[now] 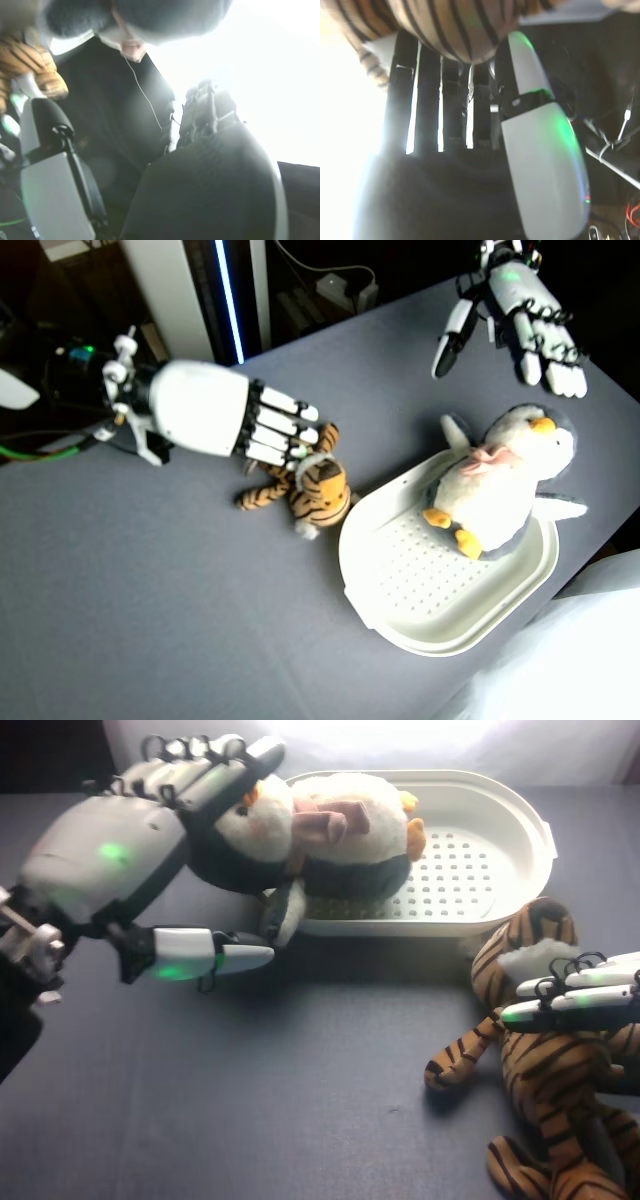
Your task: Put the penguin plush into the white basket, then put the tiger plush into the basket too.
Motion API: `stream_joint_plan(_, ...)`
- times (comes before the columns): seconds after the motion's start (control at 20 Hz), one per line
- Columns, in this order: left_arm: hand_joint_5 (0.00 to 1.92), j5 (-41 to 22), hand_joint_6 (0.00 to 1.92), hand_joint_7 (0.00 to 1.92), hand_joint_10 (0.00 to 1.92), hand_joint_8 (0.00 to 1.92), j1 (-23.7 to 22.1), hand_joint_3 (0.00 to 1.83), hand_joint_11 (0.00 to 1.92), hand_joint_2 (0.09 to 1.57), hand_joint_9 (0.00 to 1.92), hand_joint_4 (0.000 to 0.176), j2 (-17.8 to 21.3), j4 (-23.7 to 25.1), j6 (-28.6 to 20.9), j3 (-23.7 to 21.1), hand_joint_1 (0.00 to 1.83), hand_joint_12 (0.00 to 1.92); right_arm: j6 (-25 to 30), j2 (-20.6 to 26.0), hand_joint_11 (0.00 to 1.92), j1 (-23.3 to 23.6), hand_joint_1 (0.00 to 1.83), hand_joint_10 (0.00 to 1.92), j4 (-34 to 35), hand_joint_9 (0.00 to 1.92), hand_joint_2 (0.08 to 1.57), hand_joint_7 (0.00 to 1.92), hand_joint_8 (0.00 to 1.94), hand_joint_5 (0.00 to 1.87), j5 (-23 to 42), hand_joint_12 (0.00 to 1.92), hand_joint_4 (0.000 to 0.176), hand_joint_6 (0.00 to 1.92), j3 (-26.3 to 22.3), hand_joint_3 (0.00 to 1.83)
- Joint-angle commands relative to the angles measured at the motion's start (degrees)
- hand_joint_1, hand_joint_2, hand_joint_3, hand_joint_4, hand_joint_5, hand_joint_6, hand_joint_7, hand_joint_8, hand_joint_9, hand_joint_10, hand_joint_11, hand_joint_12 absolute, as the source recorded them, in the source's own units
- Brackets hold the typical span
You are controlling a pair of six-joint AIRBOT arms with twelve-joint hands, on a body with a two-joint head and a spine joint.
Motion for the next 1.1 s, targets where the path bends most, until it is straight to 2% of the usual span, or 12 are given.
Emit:
stream_joint_plan(0.0, 0.00, -9.1, 0.00, 0.00, 0.00, 0.00, -0.5, 0.00, 0.00, 0.87, 0.04, 0.176, 0.3, 1.5, -0.2, -0.5, 1.04, 0.03, -0.3, -0.6, 0.55, 1.0, 1.23, 0.01, 0.3, 0.60, 1.17, 0.40, 0.01, 0.52, 1.8, 0.32, 0.064, 0.01, 0.2, 0.00)
stream_joint_plan(0.05, 0.00, -9.6, 0.00, 0.00, 0.00, 0.00, -0.3, 0.00, 0.01, 0.86, 0.04, 0.176, 0.5, 1.5, -0.2, -0.7, 1.03, 0.03, -1.2, -0.8, 0.62, 1.5, 1.32, 0.03, 0.2, 0.68, 1.18, 0.49, 0.01, 0.61, 0.8, 0.38, 0.031, 0.01, 0.3, 0.00)
stream_joint_plan(0.1, 0.00, -9.8, 0.00, 0.00, 0.00, 0.00, -0.2, 0.00, 0.01, 0.87, 0.04, 0.176, 0.5, 1.4, -0.3, -0.7, 1.04, 0.04, -2.7, -1.1, 0.63, 2.4, 1.42, 1.32, 0.2, 0.58, 1.31, 0.57, 1.31, 0.78, -0.4, 0.80, 0.000, 0.03, 0.3, 0.00)
stream_joint_plan(0.15, 0.00, -9.8, 0.00, 0.00, 0.00, 0.00, -0.1, 0.00, 0.01, 0.86, 0.04, 0.176, 0.5, 1.4, -0.4, -0.7, 1.03, 0.04, -3.6, -1.5, 0.60, 3.0, 1.31, 1.71, 0.2, 0.57, 1.35, 0.40, 1.68, 0.65, -1.3, 1.32, 0.000, 1.14, 0.4, 0.00)
stream_joint_plan(0.2, 0.00, -9.9, 0.00, 0.00, 0.01, 0.00, 0.1, 0.00, 0.01, 0.86, 0.06, 0.176, 0.6, 1.4, -0.7, -0.7, 1.03, 0.04, -3.7, -1.8, 0.60, 3.3, 1.11, 1.88, 0.2, 0.39, 1.39, 0.40, 1.86, 0.60, -1.6, 1.71, 0.000, 1.48, 0.7, 0.00)
stream_joint_plan(0.35, 0.00, -11.9, 0.00, 0.00, 0.00, 0.00, 1.3, 0.00, 0.00, 0.85, 0.02, 0.176, 1.0, 1.1, -1.3, -1.3, 0.99, 0.00, -3.5, -1.8, 0.58, 4.0, 1.71, 1.92, 0.5, 0.41, 1.21, 0.28, 1.94, 0.38, -0.4, 1.92, 0.034, 1.91, 0.9, 0.00)
stream_joint_plan(0.55, 0.00, -14.9, 0.00, 0.07, 0.02, 0.02, 4.6, 0.01, 0.03, 0.89, 0.09, 0.139, 2.7, -0.3, -1.3, -3.0, 0.94, 0.02, -3.1, 1.1, 0.55, 5.5, 1.81, 1.89, 3.2, 0.34, 1.25, 0.33, 1.94, 0.42, 14.3, 1.91, 0.000, 1.92, -0.5, 0.00)
stream_joint_plan(0.65, 0.00, -16.1, 0.00, 0.06, 0.01, 0.00, 5.7, 0.01, 0.02, 0.89, 0.08, 0.165, 3.0, -0.5, -1.3, -3.6, 0.93, 0.01, -4.9, 2.0, 0.68, 7.0, 1.52, 1.85, 5.4, 0.48, 1.31, 0.44, 1.81, 0.44, 20.2, 1.92, 0.007, 1.92, -0.7, 0.02)
stream_joint_plan(0.8, 0.01, -17.4, 0.00, 0.04, 0.01, 0.00, 5.9, 0.00, 0.01, 0.88, 0.09, 0.149, 3.0, -0.2, -1.4, -3.9, 0.94, 0.01, -10.2, 1.6, 0.71, 10.5, 1.59, 1.70, 10.3, 0.58, 1.25, 0.53, 1.85, 0.54, 24.3, 1.81, 0.108, 1.92, 0.3, 0.00)
stream_joint_plan(0.9, 0.02, -17.5, 0.00, 0.06, 0.01, 0.01, 5.9, 0.00, 0.04, 0.87, 0.09, 0.108, 3.0, 0.0, -1.5, -4.0, 0.94, 0.03, -12.7, -0.3, 0.73, 14.4, 1.42, 1.91, 12.4, 0.61, 1.32, 0.59, 1.91, 0.53, 22.2, 1.92, 0.065, 1.92, 2.5, 0.00)
stream_joint_plan(0.95, 0.02, -17.5, 0.00, 0.07, 0.00, 0.01, 6.0, 0.00, 0.04, 0.88, 0.09, 0.106, 3.0, 0.1, -1.5, -4.1, 0.91, 0.04, -12.7, -3.0, 0.74, 18.9, 1.13, 1.92, 12.7, 0.68, 1.30, 0.62, 1.94, 0.62, 17.2, 1.92, 0.000, 1.60, 5.8, 0.01)
stream_joint_plan(1.05, 0.02, -17.9, 0.00, 0.07, 0.00, 0.01, 6.5, 0.00, 0.07, 0.88, 0.09, 0.117, 3.1, 0.1, -1.9, -4.2, 0.88, 0.05, -12.7, -6.7, 0.80, 24.1, 1.19, 1.91, 12.7, 0.68, 1.32, 0.59, 1.82, 0.64, 9.1, 1.92, 0.000, 1.35, 10.3, 0.00)
